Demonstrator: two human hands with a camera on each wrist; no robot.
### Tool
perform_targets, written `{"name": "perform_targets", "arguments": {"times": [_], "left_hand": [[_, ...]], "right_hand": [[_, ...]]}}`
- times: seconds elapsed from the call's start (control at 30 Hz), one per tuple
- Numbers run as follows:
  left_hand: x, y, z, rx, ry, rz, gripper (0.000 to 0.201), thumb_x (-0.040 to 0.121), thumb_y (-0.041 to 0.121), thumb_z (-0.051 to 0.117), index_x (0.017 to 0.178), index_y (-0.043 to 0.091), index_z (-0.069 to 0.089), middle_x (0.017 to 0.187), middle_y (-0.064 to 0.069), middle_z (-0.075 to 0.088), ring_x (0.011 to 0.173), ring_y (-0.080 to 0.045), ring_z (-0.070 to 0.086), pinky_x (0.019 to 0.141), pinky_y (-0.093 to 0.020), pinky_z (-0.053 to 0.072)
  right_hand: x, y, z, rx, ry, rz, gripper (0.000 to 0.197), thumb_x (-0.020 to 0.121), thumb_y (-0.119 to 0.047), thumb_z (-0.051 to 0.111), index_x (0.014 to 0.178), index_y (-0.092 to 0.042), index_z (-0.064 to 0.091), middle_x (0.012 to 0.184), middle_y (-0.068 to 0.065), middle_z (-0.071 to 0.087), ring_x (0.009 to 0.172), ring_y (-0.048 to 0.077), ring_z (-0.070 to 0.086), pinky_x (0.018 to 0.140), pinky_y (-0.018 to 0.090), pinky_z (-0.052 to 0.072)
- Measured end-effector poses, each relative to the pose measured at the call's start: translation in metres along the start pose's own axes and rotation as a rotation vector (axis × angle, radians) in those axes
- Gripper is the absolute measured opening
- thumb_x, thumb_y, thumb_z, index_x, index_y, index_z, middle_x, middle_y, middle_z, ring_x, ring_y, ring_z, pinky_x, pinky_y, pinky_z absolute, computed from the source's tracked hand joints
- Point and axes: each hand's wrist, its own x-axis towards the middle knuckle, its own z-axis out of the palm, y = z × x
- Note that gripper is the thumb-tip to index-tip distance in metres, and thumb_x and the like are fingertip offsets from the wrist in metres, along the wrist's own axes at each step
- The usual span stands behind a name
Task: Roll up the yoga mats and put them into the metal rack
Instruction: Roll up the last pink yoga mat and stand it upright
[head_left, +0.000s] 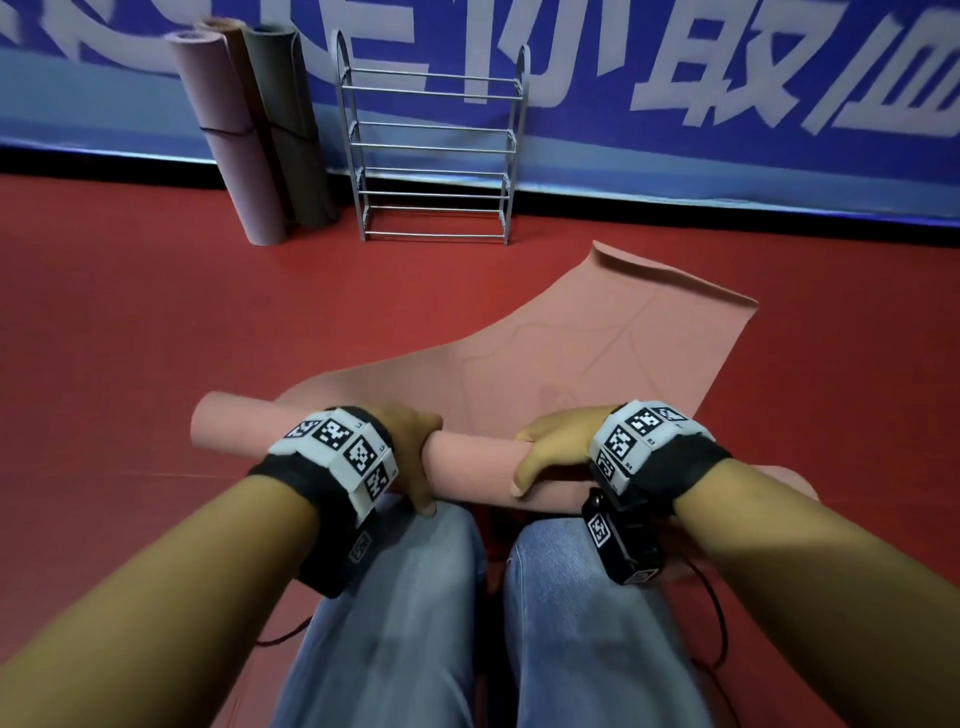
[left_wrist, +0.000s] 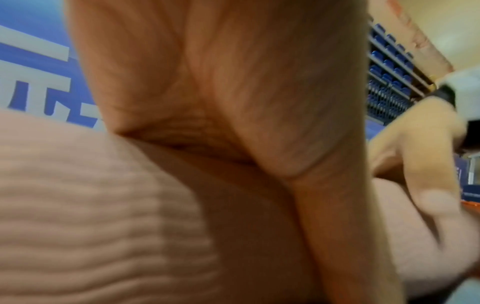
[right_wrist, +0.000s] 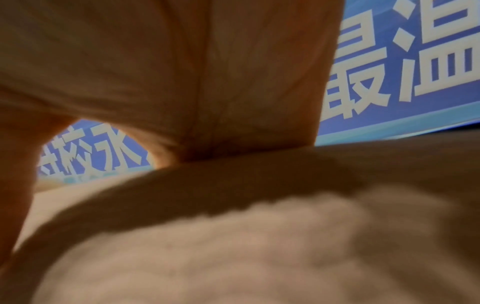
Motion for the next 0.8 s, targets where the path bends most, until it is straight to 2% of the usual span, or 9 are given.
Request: {"name": "perform_targets", "arguments": {"times": [0.1, 0.2, 0.27, 0.37, 0.47, 0.53, 0.6, 0.67, 0.8], "left_hand": [[0.001, -0.004, 0.009, -0.084, -0.022, 0.011, 0.075, 0.068, 0.04, 0.086, 0.128, 0.018, 0.047, 0.124, -0.001, 0.062, 0.112, -0.019, 0.059, 0.093, -0.028, 0.045], [0.004, -0.01, 0.013, -0.11, -0.019, 0.011, 0.085, 0.061, 0.056, 0.085, 0.129, 0.025, 0.044, 0.122, 0.001, 0.062, 0.11, -0.018, 0.059, 0.098, -0.035, 0.047], [0.007, -0.017, 0.015, -0.131, 0.018, 0.005, 0.086, 0.057, 0.063, 0.083, 0.126, 0.029, 0.045, 0.118, 0.003, 0.063, 0.106, -0.018, 0.06, 0.096, -0.036, 0.048], [0.008, -0.025, 0.014, -0.197, 0.036, 0.017, 0.08, 0.058, 0.059, 0.084, 0.122, 0.029, 0.047, 0.114, 0.005, 0.064, 0.104, -0.017, 0.06, 0.096, -0.037, 0.049], [0.005, -0.028, 0.005, -0.279, 0.071, 0.053, 0.065, 0.068, 0.052, 0.082, 0.119, 0.027, 0.05, 0.106, 0.006, 0.063, 0.102, -0.016, 0.059, 0.094, -0.032, 0.047], [0.006, -0.026, -0.006, -0.262, 0.151, 0.067, 0.059, 0.073, 0.053, 0.077, 0.119, 0.027, 0.05, 0.101, 0.004, 0.061, 0.098, -0.018, 0.058, 0.09, -0.03, 0.047], [0.012, -0.022, -0.014, -0.174, 0.239, 0.057, 0.063, 0.073, 0.052, 0.077, 0.122, 0.026, 0.048, 0.096, 0.002, 0.059, 0.091, -0.021, 0.057, 0.085, -0.031, 0.048], [0.018, -0.016, -0.017, -0.115, 0.261, 0.033, 0.067, 0.071, 0.052, 0.078, 0.124, 0.026, 0.046, 0.093, 0.003, 0.058, 0.085, -0.021, 0.055, 0.08, -0.031, 0.048], [0.026, -0.012, 0.0, -0.086, 0.08, 0.033, 0.056, 0.071, 0.051, 0.079, 0.111, 0.026, 0.049, 0.106, 0.003, 0.064, 0.098, -0.018, 0.058, 0.083, -0.028, 0.041]], "right_hand": [[0.004, -0.003, 0.002, 0.009, -0.074, 0.064, 0.05, 0.079, -0.038, 0.069, 0.119, -0.009, 0.063, 0.112, 0.009, 0.066, 0.102, 0.025, 0.061, 0.093, 0.031, 0.044], [0.016, 0.001, 0.005, 0.055, -0.092, 0.12, 0.08, 0.047, -0.054, 0.074, 0.115, -0.013, 0.067, 0.116, 0.012, 0.068, 0.107, 0.028, 0.064, 0.101, 0.039, 0.047], [0.018, 0.0, 0.0, 0.032, -0.078, 0.092, 0.071, 0.057, -0.05, 0.074, 0.116, -0.011, 0.066, 0.112, 0.01, 0.068, 0.101, 0.024, 0.062, 0.1, 0.038, 0.046], [0.01, 0.0, -0.013, 0.108, -0.052, 0.016, 0.03, 0.082, -0.02, 0.073, 0.111, -0.014, 0.067, 0.102, 0.002, 0.067, 0.095, 0.018, 0.061, 0.093, 0.032, 0.047], [0.008, 0.004, -0.026, 0.067, 0.064, -0.055, 0.031, 0.075, -0.024, 0.082, 0.098, -0.025, 0.062, 0.092, -0.007, 0.066, 0.09, 0.015, 0.061, 0.085, 0.029, 0.048], [0.007, 0.007, -0.031, -0.071, 0.207, -0.065, 0.046, 0.068, -0.028, 0.087, 0.102, -0.025, 0.056, 0.087, -0.011, 0.059, 0.087, 0.014, 0.056, 0.073, 0.026, 0.043], [0.004, 0.014, -0.032, -0.135, 0.29, -0.053, 0.052, 0.062, -0.028, 0.089, 0.102, -0.024, 0.057, 0.089, -0.009, 0.059, 0.088, 0.016, 0.056, 0.073, 0.027, 0.042], [0.004, 0.023, -0.025, -0.072, 0.255, -0.038, 0.042, 0.061, -0.025, 0.09, 0.091, -0.023, 0.06, 0.092, -0.002, 0.067, 0.091, 0.021, 0.063, 0.081, 0.032, 0.051], [0.004, 0.027, -0.007, 0.001, 0.134, -0.03, 0.029, 0.068, -0.031, 0.086, 0.088, -0.022, 0.067, 0.088, -0.003, 0.071, 0.087, 0.018, 0.066, 0.086, 0.032, 0.05]]}}
